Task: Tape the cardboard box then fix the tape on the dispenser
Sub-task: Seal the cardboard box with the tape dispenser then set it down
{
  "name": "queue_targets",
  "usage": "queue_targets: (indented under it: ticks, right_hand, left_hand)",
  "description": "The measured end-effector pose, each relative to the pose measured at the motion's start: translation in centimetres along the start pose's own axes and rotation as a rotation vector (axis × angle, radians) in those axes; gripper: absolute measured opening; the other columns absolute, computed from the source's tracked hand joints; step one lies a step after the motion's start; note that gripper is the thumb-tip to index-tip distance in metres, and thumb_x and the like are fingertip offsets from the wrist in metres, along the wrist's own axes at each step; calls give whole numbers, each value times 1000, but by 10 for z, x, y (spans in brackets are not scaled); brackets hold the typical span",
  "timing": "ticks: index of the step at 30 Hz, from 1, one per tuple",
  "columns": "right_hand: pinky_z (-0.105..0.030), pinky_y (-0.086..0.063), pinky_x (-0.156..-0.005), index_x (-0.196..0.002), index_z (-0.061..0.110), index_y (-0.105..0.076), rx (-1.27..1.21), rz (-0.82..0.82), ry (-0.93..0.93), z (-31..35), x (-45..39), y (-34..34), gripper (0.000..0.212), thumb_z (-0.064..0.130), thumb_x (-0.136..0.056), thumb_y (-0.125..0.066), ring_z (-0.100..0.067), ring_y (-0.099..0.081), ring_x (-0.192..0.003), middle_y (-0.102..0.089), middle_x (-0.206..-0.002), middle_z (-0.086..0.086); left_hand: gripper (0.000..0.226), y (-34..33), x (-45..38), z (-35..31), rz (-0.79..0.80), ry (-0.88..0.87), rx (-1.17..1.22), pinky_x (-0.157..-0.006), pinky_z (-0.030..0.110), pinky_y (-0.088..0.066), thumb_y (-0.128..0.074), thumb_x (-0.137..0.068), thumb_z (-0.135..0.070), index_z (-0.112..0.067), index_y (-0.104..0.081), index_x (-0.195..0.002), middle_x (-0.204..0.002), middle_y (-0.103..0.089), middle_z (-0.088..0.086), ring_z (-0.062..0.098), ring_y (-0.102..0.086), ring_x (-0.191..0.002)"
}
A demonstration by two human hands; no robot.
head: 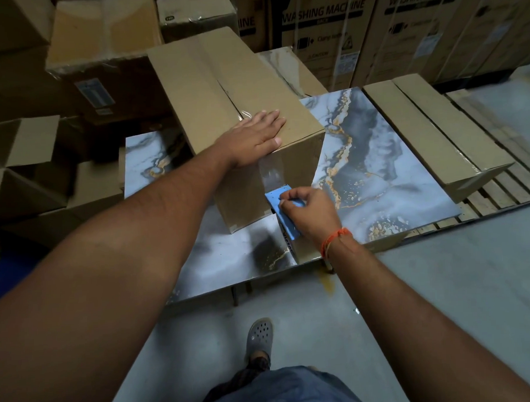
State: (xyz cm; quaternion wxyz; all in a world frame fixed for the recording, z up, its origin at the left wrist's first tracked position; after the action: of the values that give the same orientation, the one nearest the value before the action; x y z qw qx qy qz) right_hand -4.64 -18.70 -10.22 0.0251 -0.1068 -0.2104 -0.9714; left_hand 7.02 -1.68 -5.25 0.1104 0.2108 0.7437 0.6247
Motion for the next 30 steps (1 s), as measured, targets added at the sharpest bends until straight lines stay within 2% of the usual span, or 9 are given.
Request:
queue_targets:
  ticks: [2, 4, 9, 13, 17, 21, 26, 30]
  right_hand:
    - [-34, -55, -99, -104, 16, -77, -13, -21, 88, -11, 14, 1, 17, 20, -89, -70, -14, -69, -102, -73, -105, 6]
    - [-34, -53, -101, -107, 17, -76, -31, -41, 150, -21, 25, 0, 19, 21, -91, -69, -11, -68, -106, -73, -110, 8]
    - [-36, -55, -100, -108, 17, -77, -67, -34, 122, -24, 22, -1, 20, 21, -90, -70, -11, -68, -105, -73, -111, 7]
    - [-35, -58, -94, -101, 18, -79, -51, -20, 21, -12, 5, -2, 16, 20, -87, -71, -16, -71, -98, -76, -107, 0]
    - [-29, -59, -78, -97, 15, -80, 19, 35, -79, 10, -15, -3, 13, 20, -87, -72, -21, -72, -90, -77, -101, -6]
    - [-33, -61, -78, -96, 10, -80, 49, 95, -123, 21, -22, 1, 11, 15, -89, -73, -20, -69, -83, -76, -97, -11]
    - [-22, -51, -65, -96, 10, -80, 90, 74, -97, 22, -27, -4, 14, 18, -88, -72, -21, -69, -84, -74, -93, -9]
    - [-29, -58, -78, -94, 12, -80, 104, 48, -88, 20, -30, -9, 13, 20, -88, -72, -24, -71, -90, -76, -95, -10]
  left_hand:
    - [60, -1, 0, 1, -4, 0, 2, -125, 40, -2, -25, -109, -47, -26, -10, -163, -172, 0, -1, 20, 2, -159]
    - [61, -2, 0, 2, -5, -5, 1, -125, 41, -2, -24, -108, -47, -26, -9, -163, -172, 0, -1, 21, 2, -159]
    - [62, -2, 1, 0, 2, -9, 3, -126, 44, -4, -24, -108, -47, -25, -9, -163, -172, 0, 0, 23, 1, -159]
    - [62, -1, 1, 0, 5, -6, -3, -126, 45, -5, -25, -108, -47, -25, -10, -163, -172, -1, 1, 24, 0, -159]
    - [62, 1, 1, -1, 5, -5, -6, -126, 45, -5, -26, -108, -46, -24, -10, -163, -172, -1, 1, 24, 0, -159]
    - [60, 2, 1, -1, 1, 0, 3, -126, 43, -4, -27, -109, -45, -24, -10, -163, -172, -1, 1, 23, 1, -159]
    - [60, 2, 0, -2, 7, 4, 4, -125, 43, -4, -27, -109, -44, -23, -10, -164, -172, -1, 1, 24, 1, -159]
    - [63, 0, 0, 0, 15, 2, -1, -126, 44, -4, -24, -107, -50, -25, -9, -163, -172, 0, 0, 23, 1, -159]
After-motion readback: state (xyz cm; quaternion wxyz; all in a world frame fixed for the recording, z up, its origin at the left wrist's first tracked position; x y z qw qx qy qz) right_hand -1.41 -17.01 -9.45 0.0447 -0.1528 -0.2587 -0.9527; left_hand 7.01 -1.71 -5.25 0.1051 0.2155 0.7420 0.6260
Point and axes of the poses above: each hand's wrist, its own x-axis away from the middle knuckle, its own y-axis out of the back of the hand, z = x × y, the point moved 4 cm from there along -x, towards the middle knuckle
